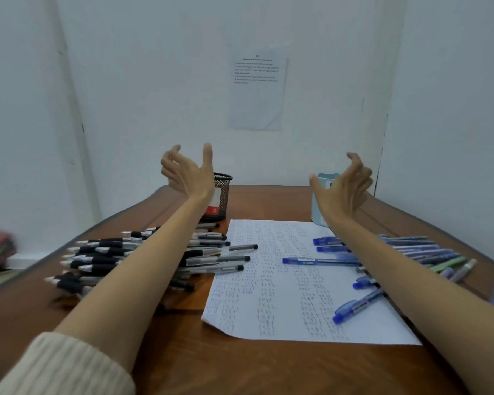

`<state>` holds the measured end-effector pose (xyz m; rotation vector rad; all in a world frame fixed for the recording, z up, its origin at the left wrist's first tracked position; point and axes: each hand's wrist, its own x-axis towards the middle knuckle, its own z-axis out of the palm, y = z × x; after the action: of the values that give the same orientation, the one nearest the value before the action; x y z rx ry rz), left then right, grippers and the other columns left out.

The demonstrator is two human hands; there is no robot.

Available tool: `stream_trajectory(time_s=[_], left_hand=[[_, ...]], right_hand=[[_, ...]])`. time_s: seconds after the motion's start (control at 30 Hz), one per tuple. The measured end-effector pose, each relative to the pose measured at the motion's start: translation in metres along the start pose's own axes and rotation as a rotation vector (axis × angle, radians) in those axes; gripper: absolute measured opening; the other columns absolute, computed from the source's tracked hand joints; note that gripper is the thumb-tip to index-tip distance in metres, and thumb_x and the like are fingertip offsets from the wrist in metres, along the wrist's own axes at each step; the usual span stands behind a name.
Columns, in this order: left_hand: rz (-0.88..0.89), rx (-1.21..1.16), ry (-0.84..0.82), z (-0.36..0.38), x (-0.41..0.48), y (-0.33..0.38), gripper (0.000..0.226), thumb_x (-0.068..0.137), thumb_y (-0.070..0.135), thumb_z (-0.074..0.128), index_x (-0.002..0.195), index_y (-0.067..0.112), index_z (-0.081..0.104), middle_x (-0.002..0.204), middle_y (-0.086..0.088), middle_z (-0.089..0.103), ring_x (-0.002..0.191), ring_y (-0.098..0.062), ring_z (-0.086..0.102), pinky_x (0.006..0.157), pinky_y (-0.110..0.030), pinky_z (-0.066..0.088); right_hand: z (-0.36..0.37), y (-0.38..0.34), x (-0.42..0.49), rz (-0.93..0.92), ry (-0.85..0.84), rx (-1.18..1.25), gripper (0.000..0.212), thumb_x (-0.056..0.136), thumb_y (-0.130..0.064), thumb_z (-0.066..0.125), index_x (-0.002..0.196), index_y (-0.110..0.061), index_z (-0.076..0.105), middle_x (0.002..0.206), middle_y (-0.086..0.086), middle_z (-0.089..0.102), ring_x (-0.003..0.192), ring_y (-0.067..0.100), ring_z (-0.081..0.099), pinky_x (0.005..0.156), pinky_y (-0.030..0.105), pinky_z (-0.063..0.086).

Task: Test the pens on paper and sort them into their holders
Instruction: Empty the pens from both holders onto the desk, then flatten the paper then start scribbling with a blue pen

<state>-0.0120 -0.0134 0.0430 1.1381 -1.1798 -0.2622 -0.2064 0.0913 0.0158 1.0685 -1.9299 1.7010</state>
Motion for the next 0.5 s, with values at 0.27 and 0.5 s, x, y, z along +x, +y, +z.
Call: stream_trajectory(time_s=[0.27, 0.5], left_hand=[[0.523, 0.679, -1.077, -0.008, -0.067, 0.017, 0.044, 0.095, 0.034, 0.043, 0.129, 0.007, 0.048, 0.135, -0.017, 0.043, 0.128, -0.033, 0.035, 0.105, -0.045, 0.032], [0.609, 0.898, -1.125, -0.052, -0.097, -0.015, 0.047, 0.101, 0.038, 0.020, 0.140, 0.019, 0.037, 0.144, -0.007, 0.039, 0.133, -0.023, 0.033, 0.112, -0.053, 0.012]], right_hand=[[-0.024, -0.044, -0.050, -0.217, -0.952, -0.353, 0.053, 0.090, -0.037, 0.055, 0.138, -0.023, 0.038, 0.145, 0.013, 0.021, 0.137, 0.028, 0.015, 0.110, 0.047, 0.022], [-0.019, -0.002, -0.060, -0.269, -1.190, -0.672, 0.054, 0.100, -0.046, 0.022, 0.148, -0.021, 0.019, 0.157, 0.009, 0.010, 0.143, 0.029, 0.009, 0.113, 0.046, 0.012]])
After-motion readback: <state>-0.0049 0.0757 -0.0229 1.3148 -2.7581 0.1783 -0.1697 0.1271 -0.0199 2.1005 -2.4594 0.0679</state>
